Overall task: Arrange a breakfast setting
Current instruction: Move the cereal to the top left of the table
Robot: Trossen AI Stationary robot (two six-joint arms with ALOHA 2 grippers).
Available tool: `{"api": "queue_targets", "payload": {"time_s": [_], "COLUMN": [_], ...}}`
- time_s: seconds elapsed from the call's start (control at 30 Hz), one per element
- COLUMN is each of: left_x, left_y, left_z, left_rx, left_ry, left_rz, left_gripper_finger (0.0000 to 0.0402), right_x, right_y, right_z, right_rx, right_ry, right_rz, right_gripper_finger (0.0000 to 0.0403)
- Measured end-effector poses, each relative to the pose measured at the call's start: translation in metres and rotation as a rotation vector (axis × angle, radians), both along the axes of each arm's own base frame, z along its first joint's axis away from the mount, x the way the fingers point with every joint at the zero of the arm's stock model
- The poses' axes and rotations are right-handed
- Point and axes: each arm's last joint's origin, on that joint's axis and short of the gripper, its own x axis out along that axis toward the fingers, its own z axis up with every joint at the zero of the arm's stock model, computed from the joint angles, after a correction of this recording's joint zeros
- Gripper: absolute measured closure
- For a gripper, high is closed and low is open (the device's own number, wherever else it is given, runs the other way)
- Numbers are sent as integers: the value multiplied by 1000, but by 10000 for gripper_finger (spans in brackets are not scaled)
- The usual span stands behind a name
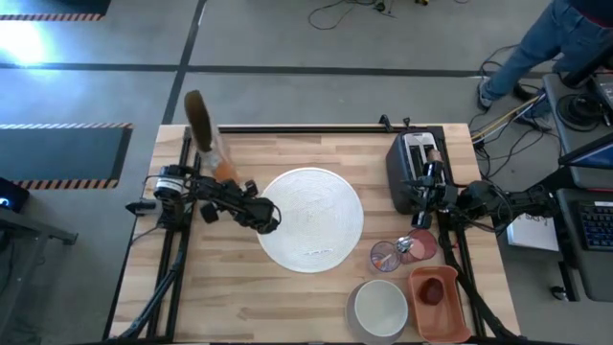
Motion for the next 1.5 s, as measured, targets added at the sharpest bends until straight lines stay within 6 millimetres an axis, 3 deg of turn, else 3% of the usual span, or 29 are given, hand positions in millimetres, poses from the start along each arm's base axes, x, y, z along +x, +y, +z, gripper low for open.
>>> {"api": "queue_targets", "payload": {"time_s": [0.3, 0.6, 1.0, 1.17, 1.5], "left_x": [-11, 11, 12, 10, 2], "left_y": [-1, -23, -23, -22, -12], "left_z": [-6, 9, 10, 9, 3], "left_rx": [-38, -70, 62, 85, 156], "left_ry": [47, -63, -194, -186, -159], "left_rz": [57, -12, 67, 42, -12], "left_gripper_finger": [327, 327, 319, 279, 133], "right_x": [0, 0, 0, 0, 0], "right_y": [0, 0, 0, 0, 0], "right_z": [0, 0, 0, 0, 0], "right_rx": [0, 0, 0, 0, 0], "right_ry": [0, 0, 0, 0, 0], "right_rz": [0, 0, 0, 0, 0], "right_gripper_finger": [296, 296, 296, 296, 296]}}
